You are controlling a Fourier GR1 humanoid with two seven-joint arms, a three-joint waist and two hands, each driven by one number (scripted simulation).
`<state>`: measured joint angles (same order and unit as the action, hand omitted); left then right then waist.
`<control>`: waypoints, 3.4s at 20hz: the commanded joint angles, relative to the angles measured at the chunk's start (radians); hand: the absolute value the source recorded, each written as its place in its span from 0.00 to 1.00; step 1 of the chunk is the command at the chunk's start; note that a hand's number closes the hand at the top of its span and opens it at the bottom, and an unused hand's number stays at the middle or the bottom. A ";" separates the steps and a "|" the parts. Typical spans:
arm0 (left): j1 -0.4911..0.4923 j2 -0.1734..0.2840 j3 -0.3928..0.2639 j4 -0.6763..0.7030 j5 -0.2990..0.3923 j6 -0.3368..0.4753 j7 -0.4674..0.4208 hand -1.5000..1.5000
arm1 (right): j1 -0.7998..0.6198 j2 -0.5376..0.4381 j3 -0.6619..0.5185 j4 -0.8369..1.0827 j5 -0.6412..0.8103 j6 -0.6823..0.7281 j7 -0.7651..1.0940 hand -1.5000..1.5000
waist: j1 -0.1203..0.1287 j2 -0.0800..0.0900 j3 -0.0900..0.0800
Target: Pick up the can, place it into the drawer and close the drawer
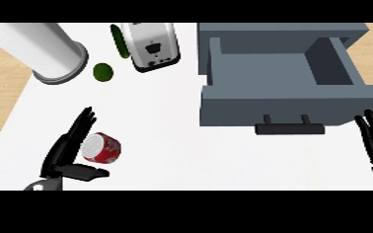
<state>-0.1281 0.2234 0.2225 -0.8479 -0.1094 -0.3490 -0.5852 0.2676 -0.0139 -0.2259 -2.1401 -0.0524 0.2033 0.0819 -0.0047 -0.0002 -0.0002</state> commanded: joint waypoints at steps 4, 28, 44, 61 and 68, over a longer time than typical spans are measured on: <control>-0.020 -0.047 -0.034 -0.023 0.008 0.034 0.046 0.00 | -0.018 -0.026 -0.068 0.003 -0.068 0.027 0.010 0.00 | 0.002 -0.001 0.000; -0.066 -0.108 -0.095 -0.133 0.099 -0.040 0.156 1.00 | 0.050 -0.004 -0.050 -0.024 -0.053 0.031 -0.016 0.00 | 0.001 -0.001 0.000; -0.129 -0.158 -0.017 -0.378 0.169 0.289 0.375 1.00 | 0.043 -0.005 -0.059 -0.103 -0.090 0.017 0.055 0.00 | 0.001 -0.001 0.000; -0.442 -0.223 -0.292 -0.601 0.101 0.536 0.778 1.00 | 0.063 -0.011 -0.071 -0.001 -0.073 0.033 -0.052 0.00 | -0.002 -0.001 0.001; -0.703 -0.223 -0.456 -0.415 0.094 0.780 0.805 1.00 | 0.016 -0.012 -0.054 -0.016 -0.071 0.023 -0.019 0.00 | -0.019 0.002 0.001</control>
<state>-0.7085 0.0005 -0.1602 -1.3656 -0.0211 0.3274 0.2248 0.2958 -0.0220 -0.2757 -2.1819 -0.1185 0.2115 0.0839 -0.0140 -0.0002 0.0003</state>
